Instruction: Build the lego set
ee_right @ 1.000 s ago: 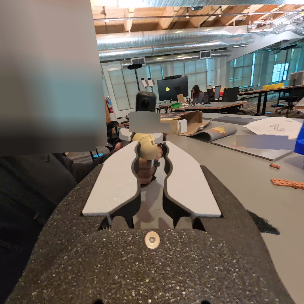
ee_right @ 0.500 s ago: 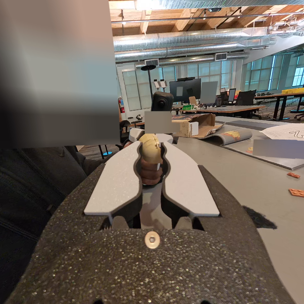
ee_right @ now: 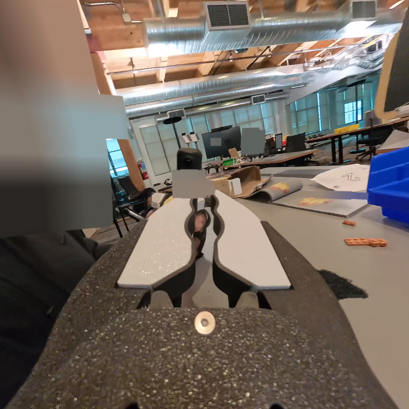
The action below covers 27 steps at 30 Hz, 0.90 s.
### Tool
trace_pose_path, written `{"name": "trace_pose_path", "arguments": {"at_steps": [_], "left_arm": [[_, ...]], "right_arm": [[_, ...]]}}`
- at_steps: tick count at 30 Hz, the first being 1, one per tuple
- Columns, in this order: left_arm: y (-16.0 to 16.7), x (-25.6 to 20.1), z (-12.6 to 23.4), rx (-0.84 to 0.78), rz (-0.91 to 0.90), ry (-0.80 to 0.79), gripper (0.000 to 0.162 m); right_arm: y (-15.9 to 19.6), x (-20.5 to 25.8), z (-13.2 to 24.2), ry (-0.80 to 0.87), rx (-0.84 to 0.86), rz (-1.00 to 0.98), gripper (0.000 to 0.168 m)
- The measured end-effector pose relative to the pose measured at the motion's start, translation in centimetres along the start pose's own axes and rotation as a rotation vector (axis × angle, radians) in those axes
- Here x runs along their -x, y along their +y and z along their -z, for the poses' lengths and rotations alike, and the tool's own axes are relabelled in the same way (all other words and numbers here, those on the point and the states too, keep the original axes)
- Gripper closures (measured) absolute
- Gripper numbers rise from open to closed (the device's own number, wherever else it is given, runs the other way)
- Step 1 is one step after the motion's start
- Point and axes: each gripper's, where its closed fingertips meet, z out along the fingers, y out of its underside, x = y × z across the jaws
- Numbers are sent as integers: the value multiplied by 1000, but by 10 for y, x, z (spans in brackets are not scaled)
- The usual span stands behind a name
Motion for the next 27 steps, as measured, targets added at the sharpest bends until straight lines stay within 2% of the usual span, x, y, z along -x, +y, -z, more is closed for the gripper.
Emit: {"name": "trace_pose_path", "arguments": {"at_steps": [5, 10, 12, 17, 27], "left_arm": [[-12, 19, 6, -80, 97, -64, 146], [-30, 52, 18, -263, 380, -99, 146], [-32, 60, 16, -297, 441, -87, 146], [-34, 76, 3, -307, 533, -44, 146], [-32, 106, -22, -243, 677, -1, 146]], "right_arm": [[8, -4, -4, 51, 63, 117, 152], [14, -15, -7, 108, 168, 369, 146], [13, -18, -9, 112, 189, 434, 144], [10, -45, -10, 190, 286, 587, 138], [12, -80, -9, 189, 475, 826, 132]]}}
